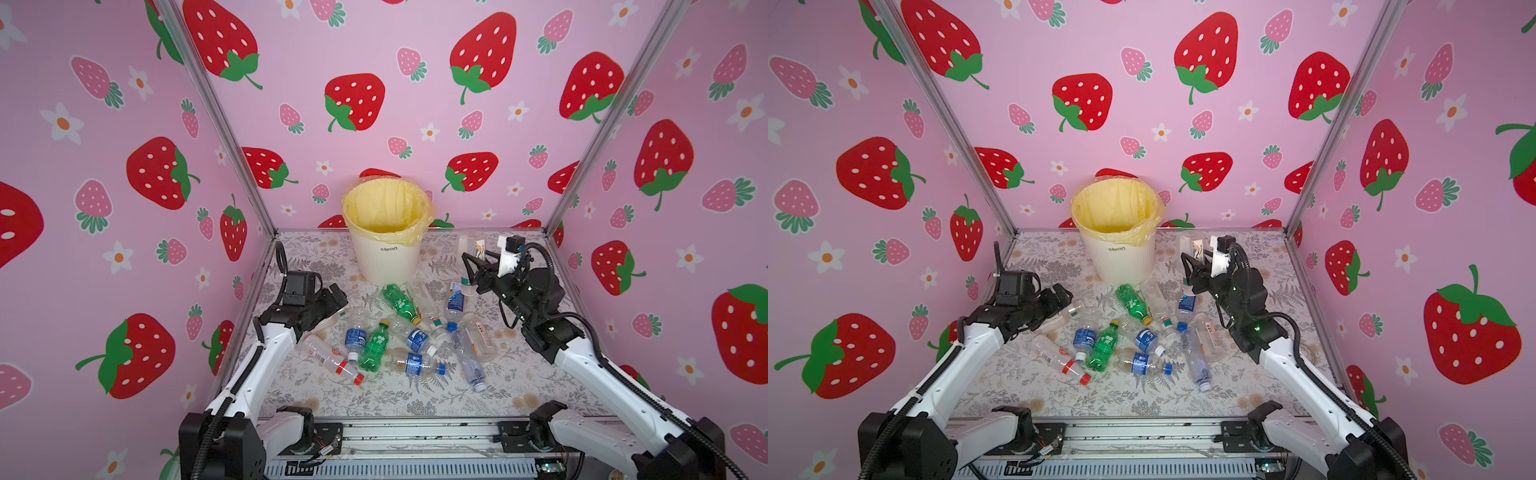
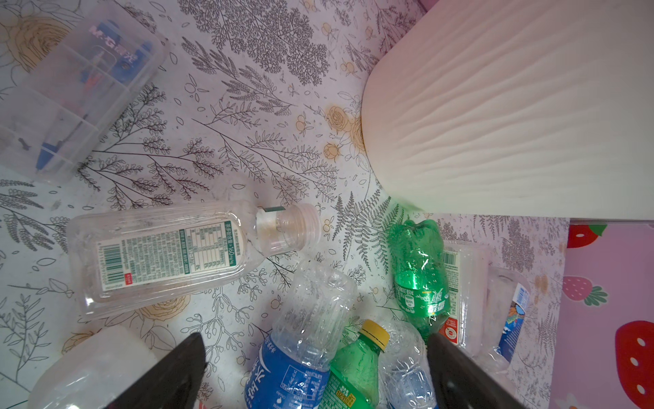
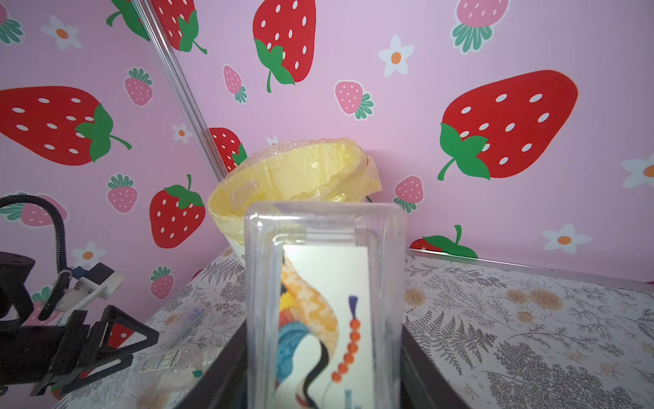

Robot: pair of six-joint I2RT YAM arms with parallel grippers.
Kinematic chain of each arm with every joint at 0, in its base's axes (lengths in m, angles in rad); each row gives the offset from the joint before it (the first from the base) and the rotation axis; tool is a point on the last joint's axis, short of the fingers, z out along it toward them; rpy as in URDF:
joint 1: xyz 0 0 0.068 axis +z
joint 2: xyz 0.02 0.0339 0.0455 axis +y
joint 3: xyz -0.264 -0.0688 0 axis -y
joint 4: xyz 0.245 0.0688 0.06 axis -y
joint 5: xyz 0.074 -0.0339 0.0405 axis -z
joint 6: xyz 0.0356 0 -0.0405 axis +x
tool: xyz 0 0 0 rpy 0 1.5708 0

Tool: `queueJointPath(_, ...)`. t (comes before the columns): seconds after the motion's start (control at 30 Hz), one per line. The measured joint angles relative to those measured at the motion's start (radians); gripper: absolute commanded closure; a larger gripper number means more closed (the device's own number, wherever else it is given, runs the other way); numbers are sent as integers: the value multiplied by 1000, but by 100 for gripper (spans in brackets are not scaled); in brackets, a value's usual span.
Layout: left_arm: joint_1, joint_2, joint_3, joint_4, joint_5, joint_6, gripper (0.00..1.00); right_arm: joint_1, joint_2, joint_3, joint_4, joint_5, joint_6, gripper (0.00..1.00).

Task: Throw the plastic bottles in the bin
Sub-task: 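Lift the clear bottle with the right gripper and carry it over the bin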

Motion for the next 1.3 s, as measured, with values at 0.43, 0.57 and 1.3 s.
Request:
queueJointPath(0.43,18,-3,-8,23,8,0,1,13,-50,-71,20,35,-12,52)
queueJointPath(0.57,19,-7,-19,28,15,-1,1,20,-41,-57,16,43,-25,52)
queueJointPath(1.3,37,-10,-19,28,19,-29,1,111,1104,1531,-264,26,-139,1)
